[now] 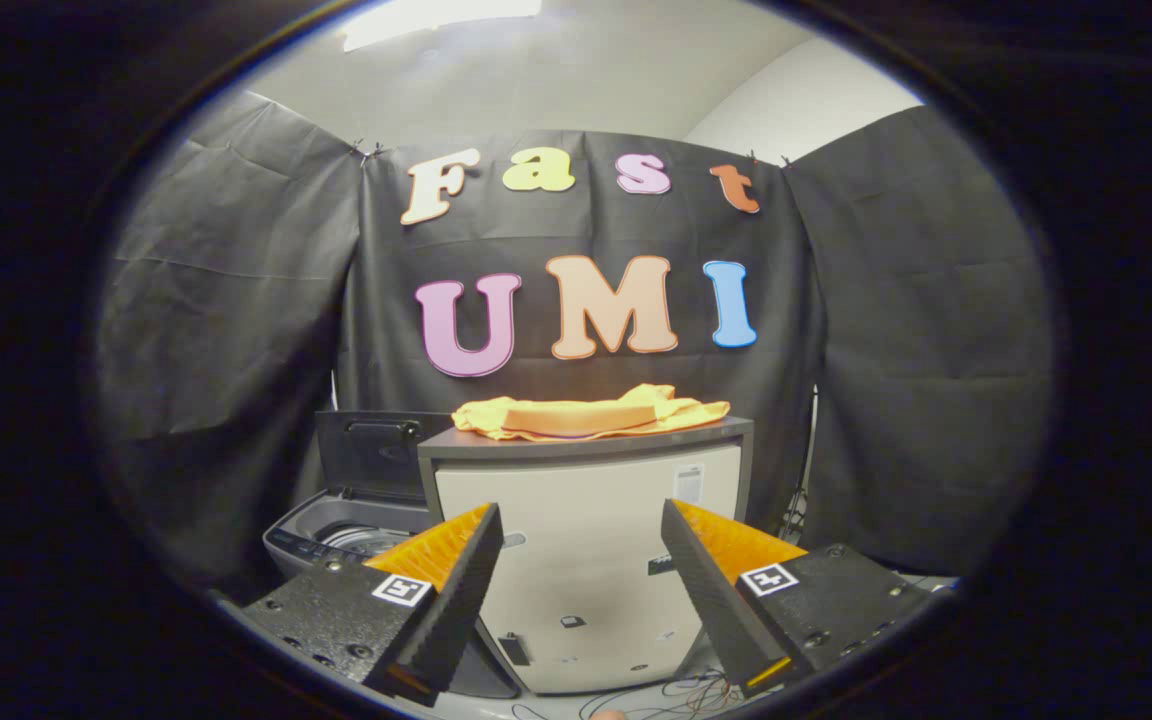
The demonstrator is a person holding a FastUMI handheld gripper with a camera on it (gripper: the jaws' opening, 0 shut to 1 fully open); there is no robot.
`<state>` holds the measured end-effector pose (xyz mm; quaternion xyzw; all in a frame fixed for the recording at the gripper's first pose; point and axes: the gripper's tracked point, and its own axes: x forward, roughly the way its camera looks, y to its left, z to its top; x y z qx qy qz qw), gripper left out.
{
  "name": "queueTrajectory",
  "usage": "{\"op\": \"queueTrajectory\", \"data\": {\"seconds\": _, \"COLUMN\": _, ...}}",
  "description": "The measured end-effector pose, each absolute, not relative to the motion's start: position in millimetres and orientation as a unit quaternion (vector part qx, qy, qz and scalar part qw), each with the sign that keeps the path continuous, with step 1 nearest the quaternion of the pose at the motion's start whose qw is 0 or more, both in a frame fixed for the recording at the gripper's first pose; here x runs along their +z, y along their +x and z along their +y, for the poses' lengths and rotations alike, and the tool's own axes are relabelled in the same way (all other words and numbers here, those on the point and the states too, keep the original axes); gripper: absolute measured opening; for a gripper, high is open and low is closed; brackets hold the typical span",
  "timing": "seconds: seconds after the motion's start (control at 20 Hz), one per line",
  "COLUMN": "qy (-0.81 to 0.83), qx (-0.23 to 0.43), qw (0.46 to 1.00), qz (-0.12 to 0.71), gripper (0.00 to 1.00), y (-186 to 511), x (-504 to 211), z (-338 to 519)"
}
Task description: Put the clothes into the washing machine and then close the washing machine lid.
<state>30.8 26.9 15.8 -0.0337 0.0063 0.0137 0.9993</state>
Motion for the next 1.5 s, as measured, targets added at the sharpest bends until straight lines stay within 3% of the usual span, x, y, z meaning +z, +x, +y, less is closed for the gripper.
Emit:
{"op": "queueTrajectory", "data": {"seconds": 0.65, "qy": 0.017, "qx": 0.043, "qw": 0.998, "qz": 0.039, "gripper": 0.96, "y": 162.0, "x": 86.3, "z": 49.5}}
{"op": "queueTrajectory", "data": {"seconds": 1.15, "qy": -0.026, "qx": 0.013, "qw": 0.977, "qz": 0.214, "gripper": 0.98, "y": 303.6, "x": 40.6, "z": 50.1}}
{"op": "queueTrajectory", "data": {"seconds": 1.3, "qy": -0.049, "qx": 0.001, "qw": 0.956, "qz": 0.288, "gripper": 0.98, "y": 323.1, "x": 10.4, "z": 48.7}}
{"op": "queueTrajectory", "data": {"seconds": 1.5, "qy": -0.060, "qx": -0.016, "qw": 0.943, "qz": 0.328, "gripper": 0.98, "y": 344.7, "x": -11.7, "z": 47.3}}
